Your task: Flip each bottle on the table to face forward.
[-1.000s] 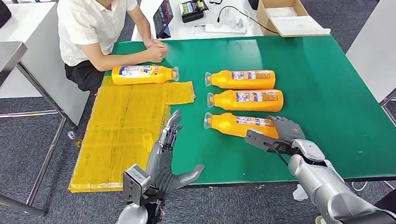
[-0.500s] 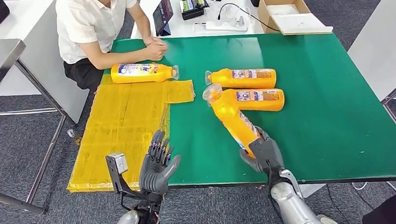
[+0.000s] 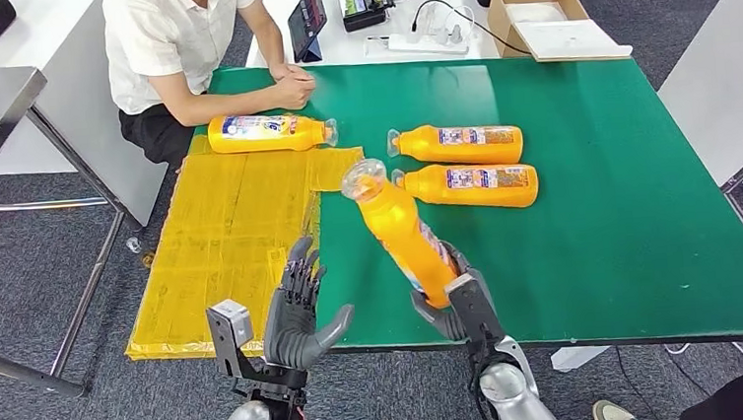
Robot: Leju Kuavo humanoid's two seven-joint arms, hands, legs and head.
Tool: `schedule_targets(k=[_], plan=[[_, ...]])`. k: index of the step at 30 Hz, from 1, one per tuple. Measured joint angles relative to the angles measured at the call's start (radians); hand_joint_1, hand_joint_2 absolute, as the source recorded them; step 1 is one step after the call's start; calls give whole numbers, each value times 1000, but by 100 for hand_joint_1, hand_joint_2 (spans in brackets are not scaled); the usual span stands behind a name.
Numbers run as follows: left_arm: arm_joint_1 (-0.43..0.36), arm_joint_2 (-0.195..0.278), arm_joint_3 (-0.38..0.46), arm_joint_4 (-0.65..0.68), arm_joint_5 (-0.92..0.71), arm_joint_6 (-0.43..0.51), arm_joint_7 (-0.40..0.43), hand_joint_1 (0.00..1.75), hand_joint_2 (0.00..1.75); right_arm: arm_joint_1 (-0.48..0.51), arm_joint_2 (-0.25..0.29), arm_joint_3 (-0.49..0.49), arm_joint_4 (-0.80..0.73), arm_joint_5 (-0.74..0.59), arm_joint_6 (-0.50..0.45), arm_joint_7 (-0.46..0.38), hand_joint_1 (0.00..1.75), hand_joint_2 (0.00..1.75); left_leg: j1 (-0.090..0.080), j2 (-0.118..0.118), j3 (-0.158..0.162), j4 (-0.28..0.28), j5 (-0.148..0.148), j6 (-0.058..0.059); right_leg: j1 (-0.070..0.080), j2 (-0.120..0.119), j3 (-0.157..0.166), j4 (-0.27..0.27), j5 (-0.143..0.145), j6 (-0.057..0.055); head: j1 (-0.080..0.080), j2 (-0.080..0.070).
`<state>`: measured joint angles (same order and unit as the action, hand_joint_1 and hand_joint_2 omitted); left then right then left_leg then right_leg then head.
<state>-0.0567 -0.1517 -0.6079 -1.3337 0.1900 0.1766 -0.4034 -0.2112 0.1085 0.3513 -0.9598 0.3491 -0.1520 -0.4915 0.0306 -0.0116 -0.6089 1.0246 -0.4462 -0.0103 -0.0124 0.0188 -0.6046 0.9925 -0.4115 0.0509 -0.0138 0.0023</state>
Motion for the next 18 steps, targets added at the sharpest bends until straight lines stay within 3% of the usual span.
schedule_targets(k=[5, 11, 18], plan=[[-3, 2, -21, -6, -47, -12, 5, 0, 175, -11, 1, 107, 16, 64, 70, -5, 175, 175, 0, 0, 0, 0, 0, 0, 0, 0, 0, 0, 0, 0, 0, 0], [-5, 1, -21, -6, -37, -23, 17, 0, 175, -18, 2, 175, 25, 77, 84, -5, 175, 175, 0, -1, -1, 0, 0, 0, 0, -1, -1, 0, 0, 0, 0, 0], [-6, -5, 5, -5, 93, -43, 61, 0, 175, -25, -3, 243, 26, 142, 66, -37, 175, 175, 0, -1, -1, 0, 0, 0, 0, -1, -1, 0, 0, 0, 0, 0]])
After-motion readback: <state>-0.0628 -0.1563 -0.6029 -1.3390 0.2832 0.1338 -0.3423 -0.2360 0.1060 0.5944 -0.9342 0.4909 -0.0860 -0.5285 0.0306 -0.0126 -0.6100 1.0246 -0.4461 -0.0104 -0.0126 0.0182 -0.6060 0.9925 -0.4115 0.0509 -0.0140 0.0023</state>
